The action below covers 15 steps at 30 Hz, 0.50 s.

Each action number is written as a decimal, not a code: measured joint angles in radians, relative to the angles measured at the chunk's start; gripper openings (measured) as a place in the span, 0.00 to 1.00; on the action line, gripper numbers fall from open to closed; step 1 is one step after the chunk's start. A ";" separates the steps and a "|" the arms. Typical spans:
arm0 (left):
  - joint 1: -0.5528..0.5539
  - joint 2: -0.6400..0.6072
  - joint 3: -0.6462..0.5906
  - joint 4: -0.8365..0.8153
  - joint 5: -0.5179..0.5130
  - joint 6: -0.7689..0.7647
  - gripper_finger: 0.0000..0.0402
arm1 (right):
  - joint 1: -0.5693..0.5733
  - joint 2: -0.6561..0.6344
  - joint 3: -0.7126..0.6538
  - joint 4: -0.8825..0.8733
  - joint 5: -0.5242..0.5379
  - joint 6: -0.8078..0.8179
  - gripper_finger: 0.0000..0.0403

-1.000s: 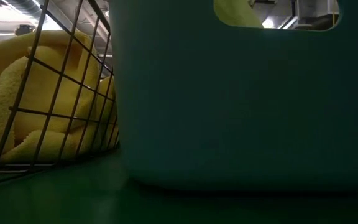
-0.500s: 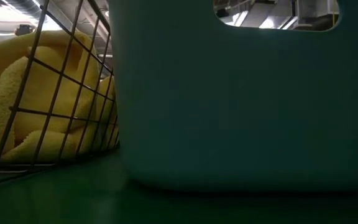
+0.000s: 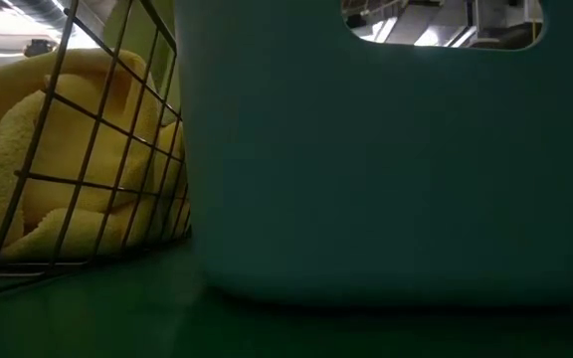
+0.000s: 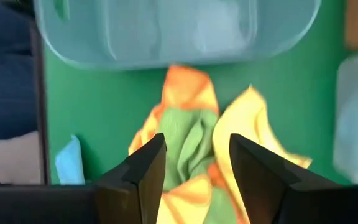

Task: Sort microfiber towel by color & place in baskets
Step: Put the green towel into the black basket

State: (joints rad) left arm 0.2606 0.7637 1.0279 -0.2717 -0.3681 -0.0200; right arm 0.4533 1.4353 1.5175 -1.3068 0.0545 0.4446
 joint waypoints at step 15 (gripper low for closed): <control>0.062 0.099 0.000 -0.581 -0.041 -0.259 0.00 | 0.232 0.000 -0.303 0.012 -0.067 0.446 0.44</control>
State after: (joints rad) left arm 0.3227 0.8626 1.0279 -0.8530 -0.4091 -0.2790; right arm 0.6853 1.4353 1.2142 -1.2945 -0.0124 0.8904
